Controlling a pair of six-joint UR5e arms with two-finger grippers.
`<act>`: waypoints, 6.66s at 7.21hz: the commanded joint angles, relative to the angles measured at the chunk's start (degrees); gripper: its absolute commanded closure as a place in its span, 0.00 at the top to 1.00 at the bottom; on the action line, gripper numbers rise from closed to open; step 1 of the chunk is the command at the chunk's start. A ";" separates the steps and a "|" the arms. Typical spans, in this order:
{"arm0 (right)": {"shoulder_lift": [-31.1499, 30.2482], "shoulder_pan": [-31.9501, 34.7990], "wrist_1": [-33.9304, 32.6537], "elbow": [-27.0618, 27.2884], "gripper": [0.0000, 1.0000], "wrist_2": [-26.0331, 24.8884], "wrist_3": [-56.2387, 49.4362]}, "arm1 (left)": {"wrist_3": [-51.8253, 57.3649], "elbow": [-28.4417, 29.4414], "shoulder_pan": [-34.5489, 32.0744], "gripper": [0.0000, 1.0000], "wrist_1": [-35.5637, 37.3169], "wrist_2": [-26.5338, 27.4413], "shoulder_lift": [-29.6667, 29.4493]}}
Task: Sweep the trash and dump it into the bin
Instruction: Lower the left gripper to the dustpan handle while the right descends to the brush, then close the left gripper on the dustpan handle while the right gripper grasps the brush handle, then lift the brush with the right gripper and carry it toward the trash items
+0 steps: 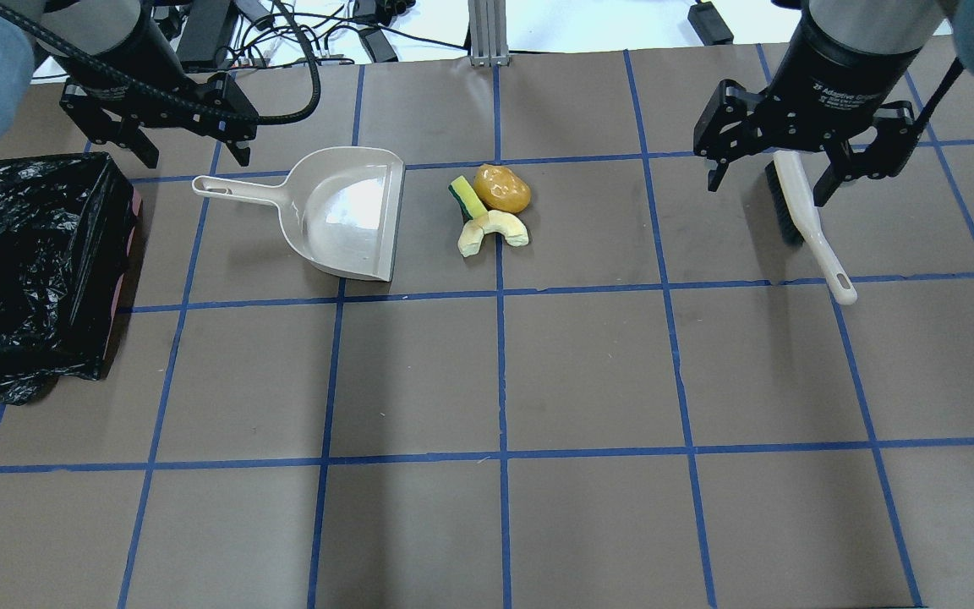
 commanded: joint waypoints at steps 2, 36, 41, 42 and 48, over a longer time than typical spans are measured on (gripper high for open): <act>0.10 -0.18 -0.10 0.00 1.00 -0.27 -0.43 | 1.20 0.14 0.00 1.00 0.19 -0.03 -0.50; 21.64 -21.71 -28.76 15.39 0.52 -1.24 -28.20 | 98.05 -0.12 7.30 0.46 27.35 5.94 -27.67; 21.72 -21.62 -28.32 14.77 0.00 -0.71 -28.46 | 98.33 0.66 7.21 0.12 26.83 5.94 -27.67; 21.64 -21.71 -28.14 14.77 0.00 -0.80 -28.46 | 98.33 0.75 7.12 0.12 26.65 6.55 -27.75; 21.37 -9.69 -22.78 7.21 0.00 3.64 -25.74 | 98.33 0.75 6.24 0.12 26.12 8.41 -27.75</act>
